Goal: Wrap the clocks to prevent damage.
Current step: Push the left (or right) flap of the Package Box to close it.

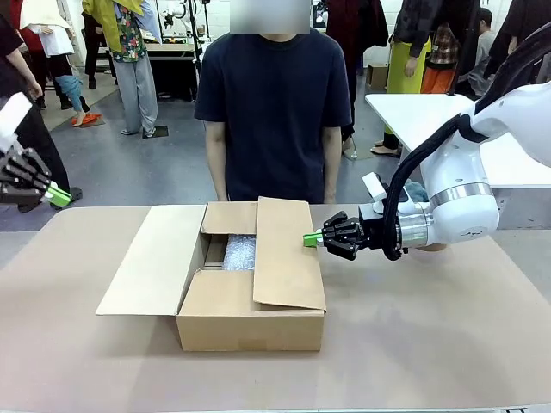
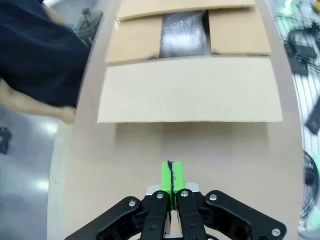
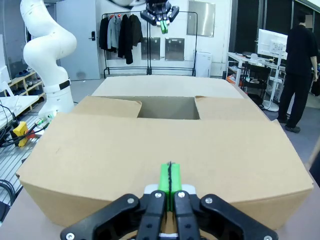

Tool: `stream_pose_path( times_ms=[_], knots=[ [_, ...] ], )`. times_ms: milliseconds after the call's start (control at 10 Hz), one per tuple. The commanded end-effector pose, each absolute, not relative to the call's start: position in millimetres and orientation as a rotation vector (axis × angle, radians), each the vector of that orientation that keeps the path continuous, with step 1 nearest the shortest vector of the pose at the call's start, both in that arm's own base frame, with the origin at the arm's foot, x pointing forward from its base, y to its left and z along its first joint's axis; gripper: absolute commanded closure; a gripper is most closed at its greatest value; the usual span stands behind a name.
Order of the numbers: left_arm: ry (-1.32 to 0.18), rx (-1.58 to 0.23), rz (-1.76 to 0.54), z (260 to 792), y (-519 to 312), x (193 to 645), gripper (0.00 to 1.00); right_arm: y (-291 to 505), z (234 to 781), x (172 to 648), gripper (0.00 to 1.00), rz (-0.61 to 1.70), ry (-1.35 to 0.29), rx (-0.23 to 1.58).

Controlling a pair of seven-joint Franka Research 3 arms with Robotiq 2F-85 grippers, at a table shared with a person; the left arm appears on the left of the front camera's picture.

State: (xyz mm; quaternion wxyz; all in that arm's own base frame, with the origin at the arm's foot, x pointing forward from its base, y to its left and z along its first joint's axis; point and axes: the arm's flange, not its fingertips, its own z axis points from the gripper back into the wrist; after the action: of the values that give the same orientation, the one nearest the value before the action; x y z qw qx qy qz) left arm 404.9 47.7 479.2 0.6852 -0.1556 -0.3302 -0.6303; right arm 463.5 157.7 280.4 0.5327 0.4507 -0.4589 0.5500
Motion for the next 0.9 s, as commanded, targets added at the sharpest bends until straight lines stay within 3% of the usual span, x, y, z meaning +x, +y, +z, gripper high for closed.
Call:
stream_pose_path(
  times_ms=[0,200,400,500,800],
  knots=[
    [-0.843,-0.487,-1.404,431,43,408,1.00,158,277,462,0.99,1.295,-1.092,1.071],
    [-0.804,-0.658,-1.349,405,47,415,1.00,158,277,462,0.99,1.295,-1.092,1.071],
    [-0.699,-0.569,-1.457,429,33,411,1.00,158,277,462,0.99,1.295,-1.092,1.071],
    [-0.801,-0.639,-1.341,398,39,402,1.00,158,277,462,0.99,1.295,-1.092,1.071],
    [-0.801,-0.639,-1.341,398,39,402,1.00,158,277,462,0.99,1.295,-1.092,1.071]
  ],
)
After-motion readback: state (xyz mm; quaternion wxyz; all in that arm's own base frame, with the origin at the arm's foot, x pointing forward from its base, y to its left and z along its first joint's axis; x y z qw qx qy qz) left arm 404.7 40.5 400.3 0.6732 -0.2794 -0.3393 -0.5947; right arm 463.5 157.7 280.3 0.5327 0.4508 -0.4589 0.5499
